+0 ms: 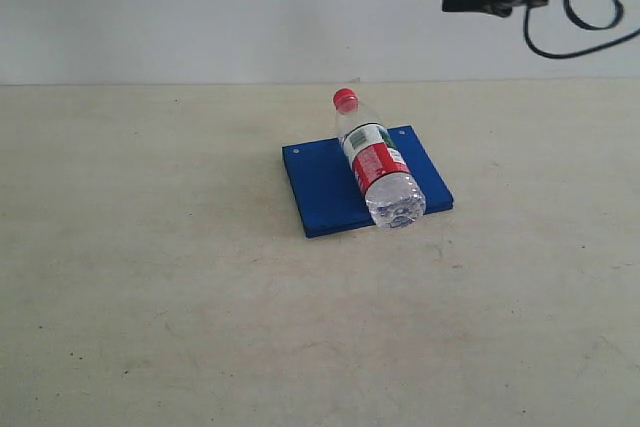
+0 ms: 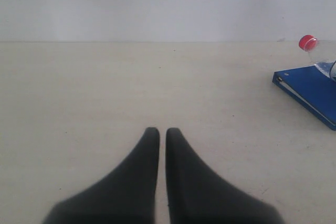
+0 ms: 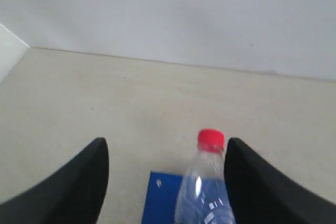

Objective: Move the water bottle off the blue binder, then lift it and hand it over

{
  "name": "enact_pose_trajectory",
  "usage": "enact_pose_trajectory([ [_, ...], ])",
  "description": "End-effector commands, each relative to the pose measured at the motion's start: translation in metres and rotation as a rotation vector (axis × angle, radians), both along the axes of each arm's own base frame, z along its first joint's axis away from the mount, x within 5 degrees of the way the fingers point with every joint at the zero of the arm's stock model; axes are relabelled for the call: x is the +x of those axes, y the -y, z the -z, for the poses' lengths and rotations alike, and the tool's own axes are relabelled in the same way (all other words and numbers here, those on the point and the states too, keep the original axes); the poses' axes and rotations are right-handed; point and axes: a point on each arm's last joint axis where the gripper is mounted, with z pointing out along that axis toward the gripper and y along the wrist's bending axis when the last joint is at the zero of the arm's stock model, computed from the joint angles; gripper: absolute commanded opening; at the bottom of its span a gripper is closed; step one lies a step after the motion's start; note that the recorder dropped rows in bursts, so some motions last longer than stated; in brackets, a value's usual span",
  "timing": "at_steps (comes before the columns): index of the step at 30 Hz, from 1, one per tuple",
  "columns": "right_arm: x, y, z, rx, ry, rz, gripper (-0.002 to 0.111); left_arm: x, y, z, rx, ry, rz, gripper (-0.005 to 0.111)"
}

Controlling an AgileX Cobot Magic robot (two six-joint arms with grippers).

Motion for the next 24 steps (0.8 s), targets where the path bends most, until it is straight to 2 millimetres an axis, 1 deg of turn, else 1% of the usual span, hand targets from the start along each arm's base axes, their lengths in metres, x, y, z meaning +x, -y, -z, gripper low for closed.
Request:
enact_pose_trajectory([
  [1, 0.029, -0.037, 0.01, 0.008, -0.004, -0.085, 0.058, 0.0, 0.0, 0.0, 0.003, 0.013, 0.009, 0.005],
  [2, 0.036, -0.048, 0.017, -0.011, -0.01, -0.1, 0.058, 0.0, 0.0, 0.0, 0.003, 0.013, 0.009, 0.005],
  [4, 0.047, -0.059, 0.027, -0.038, -0.023, -0.098, 0.058, 0.0, 0.0, 0.0, 0.003, 0.013, 0.009, 0.005],
  [7, 0.06, -0.071, 0.048, -0.04, -0.097, -0.081, 0.058, 0.0, 0.0, 0.0, 0.003, 0.013, 0.009, 0.005],
  [11, 0.065, -0.074, 0.081, -0.079, -0.216, -0.093, 0.058, 0.0, 0.0, 0.0, 0.003, 0.013, 0.009, 0.005],
  [15, 0.062, -0.075, 0.105, -0.106, -0.316, -0.133, 0.058, 0.0, 0.0, 0.0, 0.003, 0.013, 0.009, 0.005],
  [17, 0.061, -0.078, 0.111, -0.111, -0.333, -0.145, 0.058, 0.0, 0.0, 0.0, 0.003, 0.013, 0.009, 0.005],
  [19, 0.061, -0.082, 0.113, -0.107, -0.329, -0.141, 0.058, 0.0, 0.0, 0.0, 0.003, 0.013, 0.009, 0.005],
  [24, 0.067, -0.086, 0.124, -0.11, -0.296, -0.093, 0.058, 0.0, 0.0, 0.0, 0.003, 0.013, 0.009, 0.005],
])
